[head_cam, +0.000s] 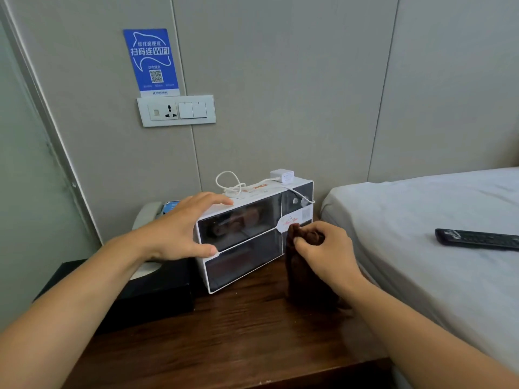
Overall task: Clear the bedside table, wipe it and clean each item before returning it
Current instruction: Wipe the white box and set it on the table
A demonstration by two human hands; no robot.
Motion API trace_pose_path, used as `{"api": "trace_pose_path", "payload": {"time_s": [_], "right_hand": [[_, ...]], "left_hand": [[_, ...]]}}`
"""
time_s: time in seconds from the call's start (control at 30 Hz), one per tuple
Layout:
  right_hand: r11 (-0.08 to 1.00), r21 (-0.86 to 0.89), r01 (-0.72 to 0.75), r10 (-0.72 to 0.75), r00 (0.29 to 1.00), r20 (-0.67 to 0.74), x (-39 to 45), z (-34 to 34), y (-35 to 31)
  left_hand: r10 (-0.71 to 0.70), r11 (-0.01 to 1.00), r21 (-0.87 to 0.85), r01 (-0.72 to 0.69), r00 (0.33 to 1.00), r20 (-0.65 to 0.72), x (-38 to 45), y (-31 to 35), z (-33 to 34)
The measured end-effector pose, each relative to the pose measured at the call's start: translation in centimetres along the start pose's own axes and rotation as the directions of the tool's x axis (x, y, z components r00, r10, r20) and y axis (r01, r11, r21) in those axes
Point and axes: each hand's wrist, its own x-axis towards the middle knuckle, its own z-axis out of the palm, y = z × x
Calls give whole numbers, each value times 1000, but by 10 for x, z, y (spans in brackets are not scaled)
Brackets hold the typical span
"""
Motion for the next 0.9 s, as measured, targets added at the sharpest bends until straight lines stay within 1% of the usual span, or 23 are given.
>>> {"api": "trace_pose_path", "payload": {"time_s": [0.07, 0.13, 0.17, 0.23, 0.27, 0.33, 0.37, 0.4, 0.5, 0.57, 0.63, 0.7, 0.8, 0.87, 0.9], "right_hand": [[1000, -9, -11, 11, 1000, 4, 1, -8, 5], [1000, -10, -28, 28, 1000, 8, 2, -14, 9], [999, -7, -36, 36, 999, 4, 3, -16, 11], [998, 10, -58, 58, 998, -12, 5, -18, 15], [997, 20, -70, 70, 997, -20, 6, -19, 17], [995, 40, -93, 94, 995, -21, 9, -18, 18], [993, 51, -108, 109, 994, -11, 10, -17, 19], [991, 57, -120, 120, 993, 3, 11, -16, 19], [989, 36, -141, 139, 990, 35, 15, -9, 20], [989, 37, -140, 139, 990, 37, 20, -5, 20], [991, 37, -128, 128, 992, 12, 26, -3, 21], [993, 37, -108, 110, 993, -44, 35, -3, 20], [995, 76, -64, 78, 976, -202, 51, -2, 21], [995, 92, -25, 52, 950, -308, 60, -1, 18], [993, 117, -9, 48, 940, -337, 62, -1, 16]], "left_hand": [[-17, 998, 56, 12, 996, 92, 5, 1, -8], [-47, 988, 153, 26, 989, 138, 13, 12, -12], [-67, 981, 192, 42, 989, 128, 19, 20, -13], [-94, 970, 229, 78, 994, 58, 35, 41, -12], [-80, 961, 268, 75, 997, 11, 45, 50, -10], [27, 895, 447, 8, 997, -72, 64, 69, -7], [92, 852, 522, -34, 992, -85, 72, 75, -4], [142, 830, 553, -73, 987, -82, 80, 80, -2], [210, 821, 548, -158, 977, -33, 98, 84, 6], [170, 813, 564, -142, 985, 3, 107, 79, 9], [76, 847, 525, -79, 997, 28, 114, 71, 10], [-2, 920, 392, -18, 999, 51, 117, 62, 13], [-35, 984, 179, 17, 994, 99, 121, 52, 17], [-26, 990, 141, 9, 993, 119, 123, 49, 19], [-31, 989, 145, 12, 991, 133, 124, 49, 19]]}}
